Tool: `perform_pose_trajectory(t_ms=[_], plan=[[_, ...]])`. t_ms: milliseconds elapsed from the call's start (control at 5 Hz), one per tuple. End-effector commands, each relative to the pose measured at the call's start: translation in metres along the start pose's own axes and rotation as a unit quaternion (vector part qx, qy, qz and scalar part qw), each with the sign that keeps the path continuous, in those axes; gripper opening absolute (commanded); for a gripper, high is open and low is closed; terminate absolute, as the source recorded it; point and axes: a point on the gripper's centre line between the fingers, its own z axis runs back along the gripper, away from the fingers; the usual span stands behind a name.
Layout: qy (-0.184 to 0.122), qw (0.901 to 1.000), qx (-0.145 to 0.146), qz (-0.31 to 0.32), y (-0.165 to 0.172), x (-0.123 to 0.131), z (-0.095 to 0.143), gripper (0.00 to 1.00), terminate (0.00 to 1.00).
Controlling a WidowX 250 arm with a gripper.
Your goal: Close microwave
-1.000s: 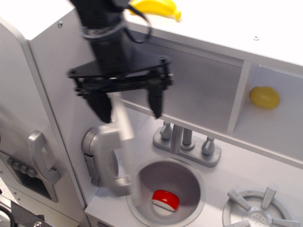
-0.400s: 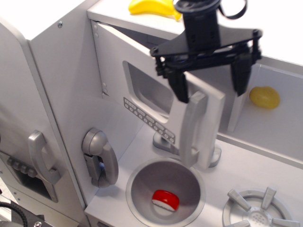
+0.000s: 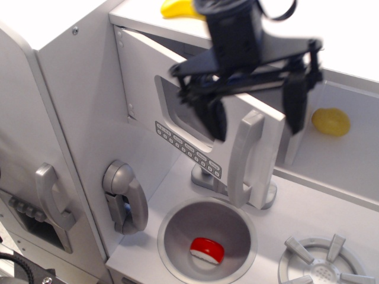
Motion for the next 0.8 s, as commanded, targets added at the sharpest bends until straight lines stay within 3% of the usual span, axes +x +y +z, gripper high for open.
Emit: perform_pose_trajectory(t_ms=[0, 400, 600], plan=[[-0.002, 0.9985, 0.042, -0.036, 0.055, -0.019, -0.009, 1.0, 0.0], [-0.041, 0.9918, 0.102, -0.064, 0.1, -0.004, -0.059, 1.0, 0.0], [-0.062, 0.9906, 0.106, -0.06, 0.102, 0.008, -0.069, 1.0, 0.0]])
